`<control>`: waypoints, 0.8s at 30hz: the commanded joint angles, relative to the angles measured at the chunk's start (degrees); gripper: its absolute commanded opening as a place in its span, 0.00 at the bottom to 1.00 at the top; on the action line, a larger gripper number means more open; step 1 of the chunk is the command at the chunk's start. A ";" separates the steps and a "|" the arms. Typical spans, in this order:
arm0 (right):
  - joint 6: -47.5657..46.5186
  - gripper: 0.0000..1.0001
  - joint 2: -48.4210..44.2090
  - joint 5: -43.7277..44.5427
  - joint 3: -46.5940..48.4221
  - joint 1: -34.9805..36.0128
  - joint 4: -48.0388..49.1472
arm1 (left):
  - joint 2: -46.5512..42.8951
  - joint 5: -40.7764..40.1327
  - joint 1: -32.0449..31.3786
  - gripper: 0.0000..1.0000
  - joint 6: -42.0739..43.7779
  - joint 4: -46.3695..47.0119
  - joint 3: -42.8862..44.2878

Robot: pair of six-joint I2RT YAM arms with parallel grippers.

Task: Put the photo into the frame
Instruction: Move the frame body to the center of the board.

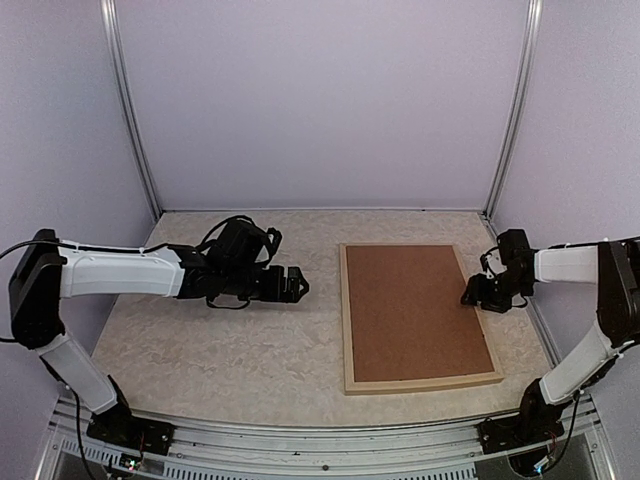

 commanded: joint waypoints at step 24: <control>25.39 0.65 -13.58 0.69 -11.76 33.39 7.58 | 5.12 -4.67 1.62 0.99 1.58 -0.99 0.86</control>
